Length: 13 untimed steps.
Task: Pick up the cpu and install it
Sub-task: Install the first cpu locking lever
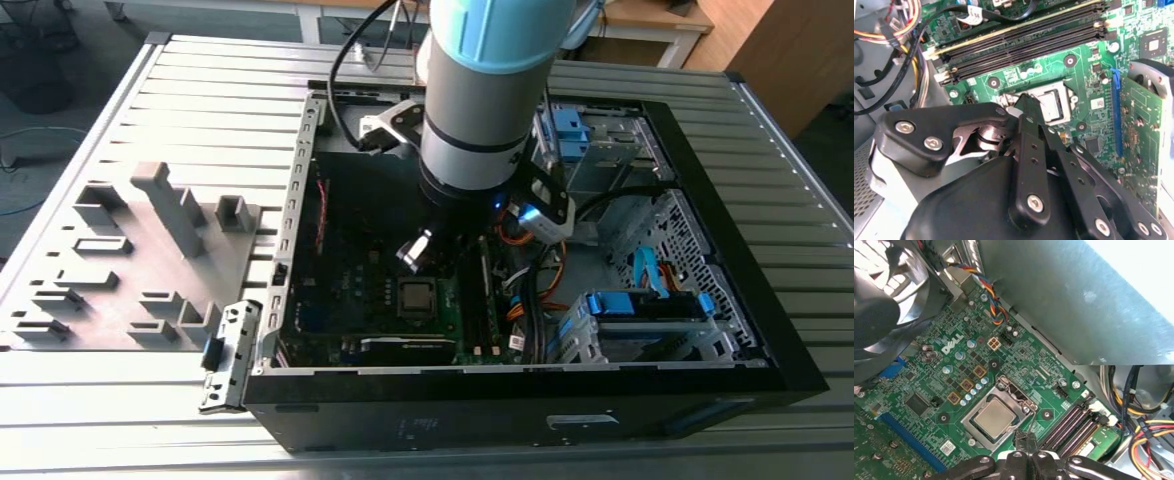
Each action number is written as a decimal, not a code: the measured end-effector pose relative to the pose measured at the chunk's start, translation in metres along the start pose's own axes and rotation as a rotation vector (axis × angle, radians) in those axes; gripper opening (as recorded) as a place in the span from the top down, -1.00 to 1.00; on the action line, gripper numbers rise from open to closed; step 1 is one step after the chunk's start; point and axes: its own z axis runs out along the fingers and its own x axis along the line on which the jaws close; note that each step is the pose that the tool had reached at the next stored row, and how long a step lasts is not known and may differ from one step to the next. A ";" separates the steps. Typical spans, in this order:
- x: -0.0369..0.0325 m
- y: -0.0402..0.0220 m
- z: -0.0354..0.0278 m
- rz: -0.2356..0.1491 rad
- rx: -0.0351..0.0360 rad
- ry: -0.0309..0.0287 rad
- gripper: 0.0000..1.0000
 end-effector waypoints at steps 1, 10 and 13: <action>-0.0004 0.0004 -0.0017 0.000 0.0000 0.0000 0.79; -0.0077 0.0083 -0.0015 0.000 -0.0001 0.0000 0.79; -0.0092 0.0095 0.0015 -0.001 -0.0001 0.0000 0.79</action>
